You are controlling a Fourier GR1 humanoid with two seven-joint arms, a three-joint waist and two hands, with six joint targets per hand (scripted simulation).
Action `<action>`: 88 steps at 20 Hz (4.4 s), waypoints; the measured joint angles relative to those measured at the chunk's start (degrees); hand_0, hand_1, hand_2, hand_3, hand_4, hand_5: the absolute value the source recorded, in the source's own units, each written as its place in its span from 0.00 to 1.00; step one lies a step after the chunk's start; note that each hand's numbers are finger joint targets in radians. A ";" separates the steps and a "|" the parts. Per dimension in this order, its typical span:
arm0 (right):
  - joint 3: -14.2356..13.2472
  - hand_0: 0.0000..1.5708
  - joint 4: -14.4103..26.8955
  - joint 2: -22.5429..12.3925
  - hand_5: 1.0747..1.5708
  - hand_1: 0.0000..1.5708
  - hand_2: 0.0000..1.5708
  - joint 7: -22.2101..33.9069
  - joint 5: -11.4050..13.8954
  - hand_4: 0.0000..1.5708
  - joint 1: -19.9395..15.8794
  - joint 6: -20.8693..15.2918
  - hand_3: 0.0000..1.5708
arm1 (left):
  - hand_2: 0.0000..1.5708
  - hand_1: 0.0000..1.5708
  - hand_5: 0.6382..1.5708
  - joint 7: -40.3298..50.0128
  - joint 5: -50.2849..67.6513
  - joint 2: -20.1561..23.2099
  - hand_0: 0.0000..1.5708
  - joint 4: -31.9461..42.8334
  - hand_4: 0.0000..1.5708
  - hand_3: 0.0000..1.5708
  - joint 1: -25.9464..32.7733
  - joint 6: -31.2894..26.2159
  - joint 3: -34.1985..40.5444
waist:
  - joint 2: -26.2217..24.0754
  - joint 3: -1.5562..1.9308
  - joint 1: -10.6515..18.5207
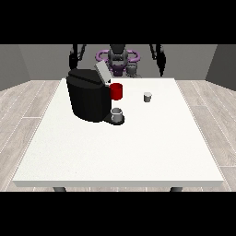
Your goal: Insert the coffee pod into the coffee machine and close the lid
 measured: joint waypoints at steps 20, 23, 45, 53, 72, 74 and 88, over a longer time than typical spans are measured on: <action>-0.15 0.00 3.14 2.55 1.00 0.00 0.00 0.07 9.08 0.00 -4.35 -10.75 0.00 | 0.00 0.00 1.00 -4.85 -13.90 12.75 0.00 3.32 0.00 0.00 -4.95 -10.31 -4.92 | 0.05 -1.32 -1.48; 1.32 0.00 2.79 3.99 1.00 0.00 0.00 1.11 9.48 0.00 -5.57 -11.08 0.00 | 0.00 0.00 1.00 -2.80 -14.48 14.76 0.00 6.95 0.00 0.00 -9.41 -11.79 -2.93 | 1.54 -1.33 -3.01; 2.54 0.00 11.39 5.95 1.00 0.00 0.00 1.35 10.15 0.00 -13.83 -11.93 0.00 | 0.58 0.53 1.00 -6.91 -32.07 15.86 0.53 34.11 0.19 0.48 -26.85 -6.42 -4.18 | 8.97 -1.33 -5.76; 1.39 0.00 14.71 5.42 1.00 0.00 0.00 0.50 9.14 0.00 -16.27 -10.53 0.00 | 0.61 0.48 1.00 -8.78 -40.94 15.45 0.48 38.17 0.22 0.52 -29.61 -0.91 -7.84 | 9.55 -1.31 -5.97; 0.32 0.00 20.60 4.72 1.00 0.00 0.00 0.15 11.94 0.00 -15.37 -13.54 0.00 | 0.89 0.90 1.00 -11.68 -50.00 13.93 0.90 47.85 0.31 0.85 -34.00 -4.02 -9.38 | 5.81 -1.31 -5.21; 0.10 0.00 21.32 4.57 1.00 0.00 0.00 -1.00 11.98 0.00 -14.95 -13.64 0.00 | 0.91 0.92 1.00 -12.83 -48.50 13.27 0.92 47.46 0.33 0.87 -34.93 -4.53 -8.09 | 5.75 -1.31 -5.11; 0.34 0.00 24.06 5.45 1.00 0.00 0.00 -0.39 11.79 0.00 -14.56 -13.21 0.00 | 0.89 0.89 1.00 -7.83 -44.42 11.03 0.89 43.30 0.38 0.85 -44.59 -20.20 -5.17 | -0.96 -1.31 -5.09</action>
